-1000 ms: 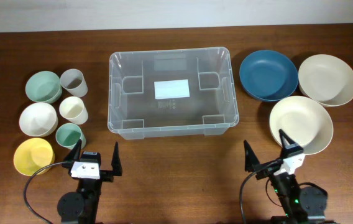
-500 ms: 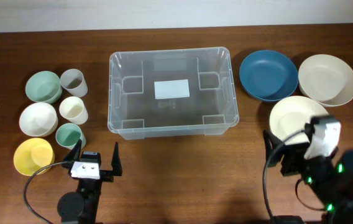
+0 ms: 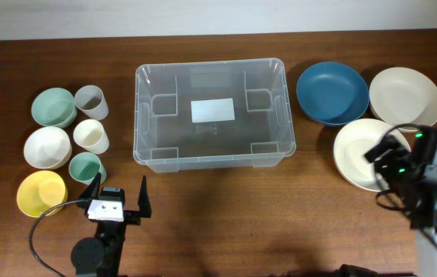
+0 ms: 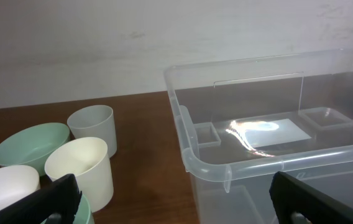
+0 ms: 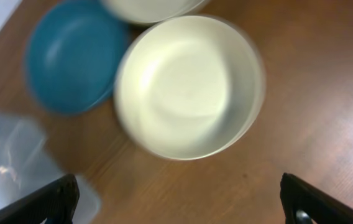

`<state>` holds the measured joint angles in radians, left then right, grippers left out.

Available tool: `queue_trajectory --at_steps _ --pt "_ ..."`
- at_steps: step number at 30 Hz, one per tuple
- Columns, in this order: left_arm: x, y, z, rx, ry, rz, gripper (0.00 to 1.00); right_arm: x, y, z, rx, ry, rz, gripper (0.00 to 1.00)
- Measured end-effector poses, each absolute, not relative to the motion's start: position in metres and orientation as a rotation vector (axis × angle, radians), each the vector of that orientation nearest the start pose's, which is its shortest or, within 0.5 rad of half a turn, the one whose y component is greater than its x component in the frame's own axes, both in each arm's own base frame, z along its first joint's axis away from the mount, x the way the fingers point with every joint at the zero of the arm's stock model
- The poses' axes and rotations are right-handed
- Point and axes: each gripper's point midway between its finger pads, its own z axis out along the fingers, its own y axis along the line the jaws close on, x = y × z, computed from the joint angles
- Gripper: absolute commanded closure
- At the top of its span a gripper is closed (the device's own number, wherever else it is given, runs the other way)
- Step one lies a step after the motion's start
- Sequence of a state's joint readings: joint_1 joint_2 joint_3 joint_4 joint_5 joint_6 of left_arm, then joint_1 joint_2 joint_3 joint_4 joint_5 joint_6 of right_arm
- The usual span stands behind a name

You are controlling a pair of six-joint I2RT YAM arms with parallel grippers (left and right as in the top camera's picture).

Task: Pack container
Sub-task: 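Move the right gripper to the rim of the front cream bowl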

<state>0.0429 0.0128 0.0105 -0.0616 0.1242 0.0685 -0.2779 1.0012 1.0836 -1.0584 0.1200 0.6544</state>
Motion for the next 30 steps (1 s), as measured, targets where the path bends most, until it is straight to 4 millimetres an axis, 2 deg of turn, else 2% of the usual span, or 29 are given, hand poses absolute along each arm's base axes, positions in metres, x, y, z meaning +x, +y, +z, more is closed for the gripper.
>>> queue_trajectory --at_steps 3,6,11,18,25,30 --pt "0.246 -0.011 0.161 0.116 1.63 -0.016 0.01 0.231 -0.114 0.196 1.363 2.232 -0.051 0.01" --pt "0.246 -0.011 0.161 0.116 1.63 -0.016 0.01 0.224 -0.127 0.173 1.514 2.268 -0.068 0.01" --pt "0.246 -0.011 0.161 0.116 1.63 -0.016 0.01 0.229 -0.147 0.135 1.68 2.319 -0.064 0.01" --pt "0.246 -0.011 0.161 0.116 1.63 -0.016 0.01 0.248 -0.157 0.088 1.76 2.392 -0.036 0.01" --pt "0.246 -0.011 0.161 0.116 1.63 -0.016 0.01 0.264 -0.164 0.055 1.781 2.421 -0.03 0.0" --pt "0.246 -0.011 0.161 0.116 1.63 -0.016 0.01 0.265 -0.165 0.031 1.816 2.462 -0.037 0.12"
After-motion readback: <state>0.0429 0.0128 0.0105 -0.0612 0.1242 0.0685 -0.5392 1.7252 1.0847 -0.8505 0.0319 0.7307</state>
